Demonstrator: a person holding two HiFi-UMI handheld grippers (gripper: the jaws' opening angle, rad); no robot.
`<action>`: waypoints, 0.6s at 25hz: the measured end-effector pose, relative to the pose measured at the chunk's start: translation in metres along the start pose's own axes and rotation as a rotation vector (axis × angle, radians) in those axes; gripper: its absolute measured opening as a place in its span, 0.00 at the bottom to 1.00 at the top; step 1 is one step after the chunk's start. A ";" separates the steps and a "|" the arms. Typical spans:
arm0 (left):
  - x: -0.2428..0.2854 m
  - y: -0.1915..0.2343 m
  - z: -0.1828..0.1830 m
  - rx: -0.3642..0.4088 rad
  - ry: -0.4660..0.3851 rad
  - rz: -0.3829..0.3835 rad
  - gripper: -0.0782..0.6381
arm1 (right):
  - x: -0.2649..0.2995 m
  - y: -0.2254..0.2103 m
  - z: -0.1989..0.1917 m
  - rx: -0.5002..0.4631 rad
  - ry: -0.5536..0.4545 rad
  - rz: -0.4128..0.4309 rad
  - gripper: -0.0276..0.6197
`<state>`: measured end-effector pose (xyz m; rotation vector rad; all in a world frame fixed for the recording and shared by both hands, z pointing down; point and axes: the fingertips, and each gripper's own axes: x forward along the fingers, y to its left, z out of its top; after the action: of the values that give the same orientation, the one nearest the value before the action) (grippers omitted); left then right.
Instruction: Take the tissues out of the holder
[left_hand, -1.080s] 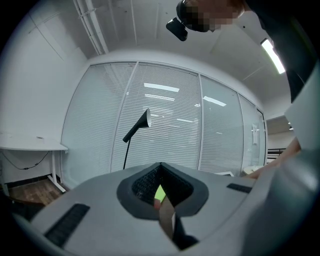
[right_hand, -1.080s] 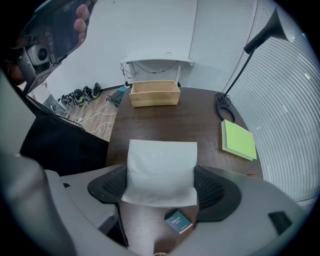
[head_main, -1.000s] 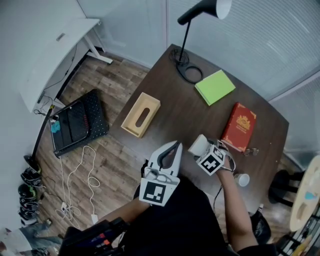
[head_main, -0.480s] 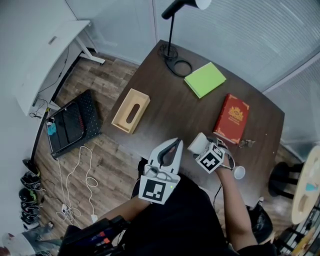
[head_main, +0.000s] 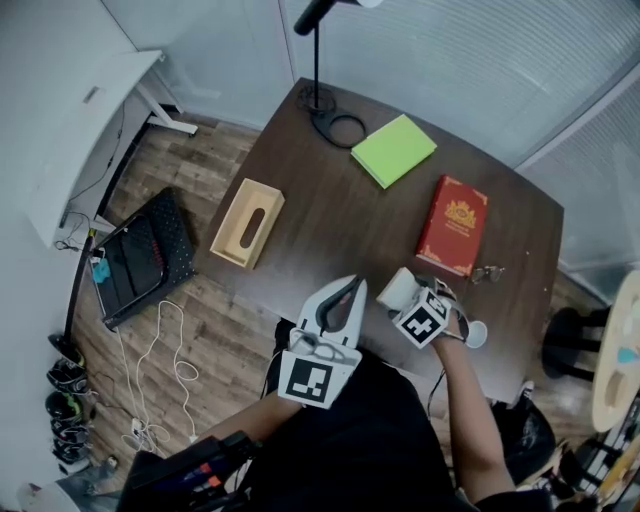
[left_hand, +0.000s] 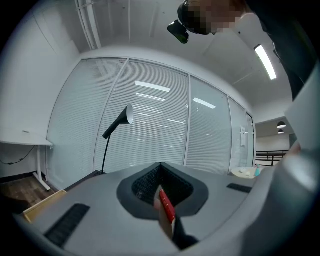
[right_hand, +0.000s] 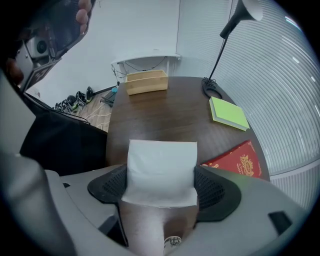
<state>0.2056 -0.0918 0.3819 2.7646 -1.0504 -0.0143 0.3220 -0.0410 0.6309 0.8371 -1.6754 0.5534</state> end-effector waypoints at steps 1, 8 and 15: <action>0.002 -0.002 -0.001 0.003 0.003 -0.005 0.11 | 0.000 0.000 -0.003 0.007 -0.002 0.001 0.70; 0.014 -0.020 -0.006 0.009 0.024 -0.048 0.11 | -0.001 -0.001 -0.029 0.043 0.016 0.010 0.70; 0.016 -0.031 -0.007 0.013 0.026 -0.073 0.11 | 0.005 -0.001 -0.067 0.098 0.053 0.002 0.70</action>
<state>0.2385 -0.0790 0.3846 2.8059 -0.9463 0.0190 0.3643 0.0058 0.6530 0.8834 -1.6117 0.6578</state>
